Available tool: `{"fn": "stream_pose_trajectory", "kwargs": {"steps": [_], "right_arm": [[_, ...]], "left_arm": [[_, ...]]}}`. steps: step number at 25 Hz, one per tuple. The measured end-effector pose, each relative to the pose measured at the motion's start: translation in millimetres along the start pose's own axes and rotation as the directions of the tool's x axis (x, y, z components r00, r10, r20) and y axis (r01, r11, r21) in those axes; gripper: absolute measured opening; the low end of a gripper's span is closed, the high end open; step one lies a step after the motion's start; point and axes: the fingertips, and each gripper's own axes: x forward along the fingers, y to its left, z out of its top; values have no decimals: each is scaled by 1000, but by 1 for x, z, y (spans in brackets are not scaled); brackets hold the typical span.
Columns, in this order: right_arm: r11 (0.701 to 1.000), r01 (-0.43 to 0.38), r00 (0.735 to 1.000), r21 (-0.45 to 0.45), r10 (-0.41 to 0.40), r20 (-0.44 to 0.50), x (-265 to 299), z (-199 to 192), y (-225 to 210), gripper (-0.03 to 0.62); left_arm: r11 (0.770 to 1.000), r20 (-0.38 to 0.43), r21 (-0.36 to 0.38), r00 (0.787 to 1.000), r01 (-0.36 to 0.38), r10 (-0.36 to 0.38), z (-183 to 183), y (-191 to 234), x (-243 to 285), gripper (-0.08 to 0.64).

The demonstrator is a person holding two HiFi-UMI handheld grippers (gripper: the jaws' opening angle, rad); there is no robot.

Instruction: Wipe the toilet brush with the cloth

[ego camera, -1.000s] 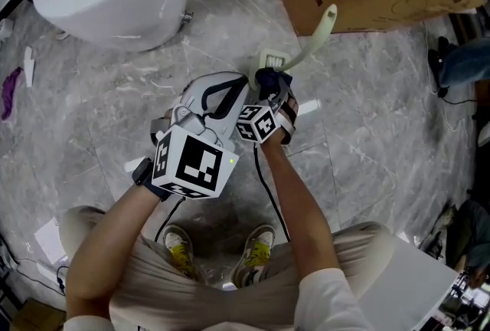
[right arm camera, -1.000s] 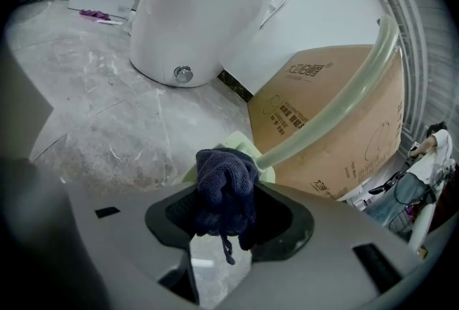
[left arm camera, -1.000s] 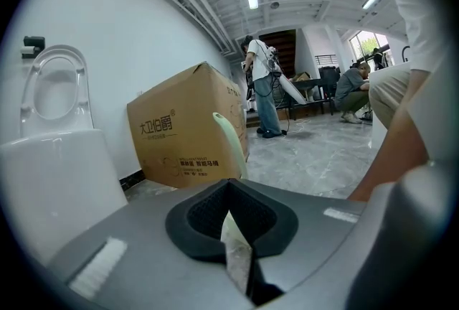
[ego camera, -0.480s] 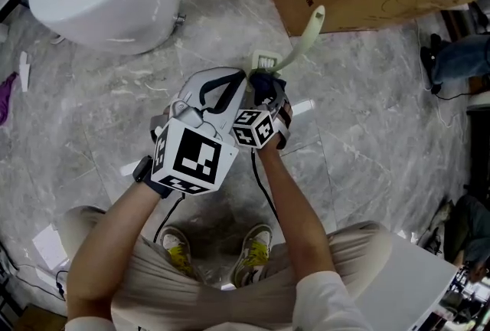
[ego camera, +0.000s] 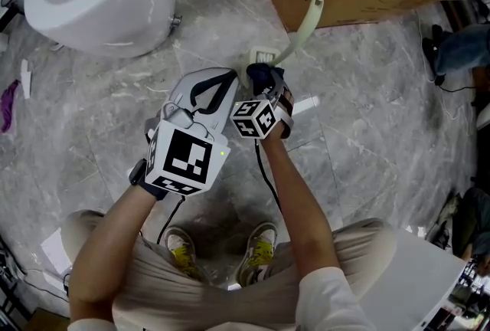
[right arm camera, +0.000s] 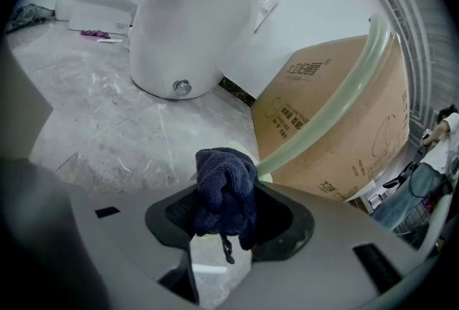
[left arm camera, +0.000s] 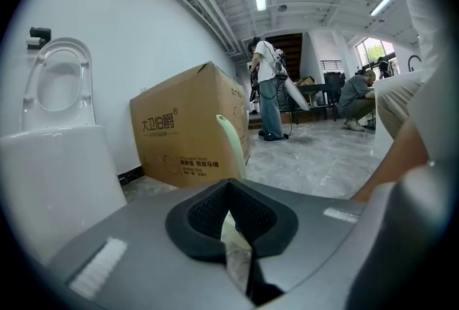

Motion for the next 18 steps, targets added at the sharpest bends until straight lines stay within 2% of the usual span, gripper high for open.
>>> {"fn": "stream_pose_trajectory", "kwargs": {"steps": [5,11,14,18], "right_arm": [[998,-62,998,10,63,-28,4,-10,5,183],[995,-96,994,-3,96,-44,6,-16,10,183],[997,-83,996,-3,83,-41,4,-14,6,183],[999,-27,999,-21,26,-28,-3,-11,-4,183]], "left_arm": [[1000,2,-1,1000,2,-2,2,-2,1,2],[1000,-6,1,1000,6,-6,0,-5,3,2],[1000,-6,-2,1000,7,-7,1,-6,4,2],[1000,7,-3,1000,11,-11,6,-7,7,2]]}}
